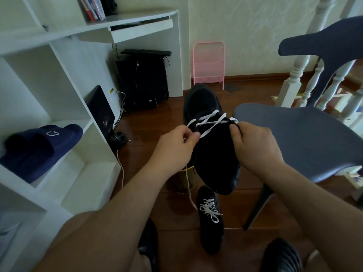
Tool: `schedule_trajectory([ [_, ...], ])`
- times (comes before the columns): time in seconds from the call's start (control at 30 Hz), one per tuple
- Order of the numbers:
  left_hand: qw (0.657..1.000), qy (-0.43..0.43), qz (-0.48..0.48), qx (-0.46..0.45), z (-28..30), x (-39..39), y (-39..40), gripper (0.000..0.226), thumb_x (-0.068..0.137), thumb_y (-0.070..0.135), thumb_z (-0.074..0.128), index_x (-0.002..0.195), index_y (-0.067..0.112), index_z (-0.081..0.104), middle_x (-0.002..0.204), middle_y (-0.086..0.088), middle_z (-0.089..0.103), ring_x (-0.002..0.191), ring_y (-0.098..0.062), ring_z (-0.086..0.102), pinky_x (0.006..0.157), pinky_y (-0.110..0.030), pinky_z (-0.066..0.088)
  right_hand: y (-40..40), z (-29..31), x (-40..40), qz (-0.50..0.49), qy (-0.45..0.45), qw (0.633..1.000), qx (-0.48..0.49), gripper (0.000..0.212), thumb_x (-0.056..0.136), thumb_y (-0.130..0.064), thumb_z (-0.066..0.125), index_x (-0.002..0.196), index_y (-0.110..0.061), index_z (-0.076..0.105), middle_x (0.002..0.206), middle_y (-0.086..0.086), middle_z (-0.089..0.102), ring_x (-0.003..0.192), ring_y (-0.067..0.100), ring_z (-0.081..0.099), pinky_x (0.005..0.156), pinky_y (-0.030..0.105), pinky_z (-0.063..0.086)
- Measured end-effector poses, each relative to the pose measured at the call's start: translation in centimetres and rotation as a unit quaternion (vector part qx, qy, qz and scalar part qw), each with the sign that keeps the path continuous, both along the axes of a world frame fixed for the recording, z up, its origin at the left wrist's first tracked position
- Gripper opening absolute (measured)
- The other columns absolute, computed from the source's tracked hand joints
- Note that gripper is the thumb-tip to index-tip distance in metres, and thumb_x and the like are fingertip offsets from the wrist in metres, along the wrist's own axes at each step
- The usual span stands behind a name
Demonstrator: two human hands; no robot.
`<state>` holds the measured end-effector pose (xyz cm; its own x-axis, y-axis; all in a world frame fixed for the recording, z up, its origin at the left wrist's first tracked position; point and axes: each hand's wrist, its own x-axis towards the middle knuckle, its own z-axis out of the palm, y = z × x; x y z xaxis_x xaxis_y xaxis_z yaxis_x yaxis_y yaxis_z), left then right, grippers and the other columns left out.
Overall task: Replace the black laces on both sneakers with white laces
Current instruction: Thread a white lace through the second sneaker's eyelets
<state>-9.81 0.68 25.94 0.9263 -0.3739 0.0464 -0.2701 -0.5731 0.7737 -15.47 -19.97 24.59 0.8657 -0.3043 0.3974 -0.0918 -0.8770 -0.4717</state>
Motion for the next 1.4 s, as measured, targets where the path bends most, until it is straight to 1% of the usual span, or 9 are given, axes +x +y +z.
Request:
schedule_trajectory([
  [0.13,0.997,-0.025,0.031,0.064,0.1,1.5,1.8,0.011,0.102,0.041,0.065,0.093,0.034,0.066,0.093,0.009,0.068,0.09,-0.013,0.064,0.074,-0.035,0.052,-1.1,0.4,-0.4,-0.011,0.02,1.0,-0.005,0.041,0.109,-0.042,0.039,0.078,-0.021,0.055,0.067,-0.001,0.057,0.065,0.025,0.056,0.06,0.039,0.047],
  [0.3,0.959,-0.078,0.108,0.251,0.5,3.4,4.6,0.004,0.098,0.037,0.062,0.097,0.04,0.064,0.097,0.013,0.066,0.088,-0.015,0.063,0.074,-0.037,0.054,-2.3,1.4,-1.1,-0.027,0.002,0.999,0.036,0.045,0.11,-0.04,0.039,0.077,-0.015,0.056,0.069,0.003,0.058,0.067,0.021,0.055,0.057,0.035,0.035],
  [0.5,0.998,-0.047,0.032,-0.004,-0.7,2.3,1.3,0.019,0.101,0.048,0.06,0.118,0.044,0.068,0.12,0.011,0.058,0.114,-0.01,0.059,0.099,-0.042,0.054,-1.4,1.7,-1.2,-0.014,-0.004,0.997,0.077,0.045,0.11,-0.036,0.041,0.073,-0.015,0.054,0.069,0.003,0.058,0.068,0.016,0.054,0.058,0.035,0.036],
  [0.67,0.995,-0.056,-0.005,-0.088,-1.2,1.4,-0.3,0.013,0.105,0.049,0.054,0.108,0.044,0.066,0.098,0.016,0.068,0.095,-0.007,0.065,0.081,-0.037,0.056,-0.4,1.5,-1.0,0.006,-0.009,0.998,0.058,0.045,0.11,-0.035,0.042,0.067,-0.022,0.047,0.064,-0.002,0.054,0.062,0.012,0.051,0.053,0.029,0.032],
  [0.83,0.996,-0.092,-0.003,-0.005,-0.7,1.4,0.2,0.019,0.107,0.039,0.052,0.092,0.032,0.062,0.075,0.009,0.062,0.062,-0.005,0.053,0.058,-0.029,0.04,-0.8,1.4,-0.8,0.0,0.005,0.999,0.043,0.045,0.11,-0.038,0.041,0.071,-0.019,0.052,0.067,0.001,0.056,0.064,0.016,0.053,0.053,0.029,0.033],
  [1.0,0.971,-0.106,0.069,0.202,-0.4,3.3,3.3,0.016,0.105,0.038,0.05,0.092,0.032,0.058,0.084,0.003,0.065,0.078,-0.023,0.062,0.062,-0.036,0.044,-2.0,1.8,-1.1,-0.016,0.011,0.998,0.06,0.045,0.11,-0.041,0.04,0.08,-0.014,0.059,0.072,0.003,0.06,0.068,0.017,0.055,0.056,0.029,0.036],
  [1.13,0.993,-0.079,0.066,0.061,-0.5,2.1,2.3,0.015,0.102,0.049,0.06,0.109,0.037,0.056,0.108,0.008,0.051,0.092,-0.013,0.056,0.074,-0.032,0.047,-1.3,1.2,-0.9,-0.005,0.033,0.999,0.037,0.046,0.11,-0.039,0.041,0.071,-0.019,0.052,0.066,0.001,0.056,0.063,0.014,0.051,0.052,0.028,0.03],
  [1.23,0.985,-0.17,0.039,-0.006,0.0,-0.5,0.2,0.028,0.095,0.06,0.064,0.111,0.038,0.057,0.115,0.009,0.043,0.1,-0.009,0.051,0.08,-0.025,0.048,-1.0,1.4,-0.6,0.001,0.031,0.998,0.056,0.046,0.11,-0.037,0.043,0.068,-0.017,0.052,0.064,0.002,0.056,0.062,0.015,0.053,0.053,0.029,0.031],
  [1.4,0.939,-0.261,-0.053,0.217,-1.6,-2.0,-1.8,0.063,0.074,0.061,0.084,0.125,0.038,0.054,0.12,0.003,0.025,0.113,-0.017,0.035,0.088,-0.03,0.048,-0.3,1.7,-0.6,0.019,0.032,0.997,0.065,0.048,0.109,-0.037,0.047,0.065,-0.017,0.05,0.062,0.001,0.056,0.062,0.013,0.052,0.053,0.031,0.031],
])
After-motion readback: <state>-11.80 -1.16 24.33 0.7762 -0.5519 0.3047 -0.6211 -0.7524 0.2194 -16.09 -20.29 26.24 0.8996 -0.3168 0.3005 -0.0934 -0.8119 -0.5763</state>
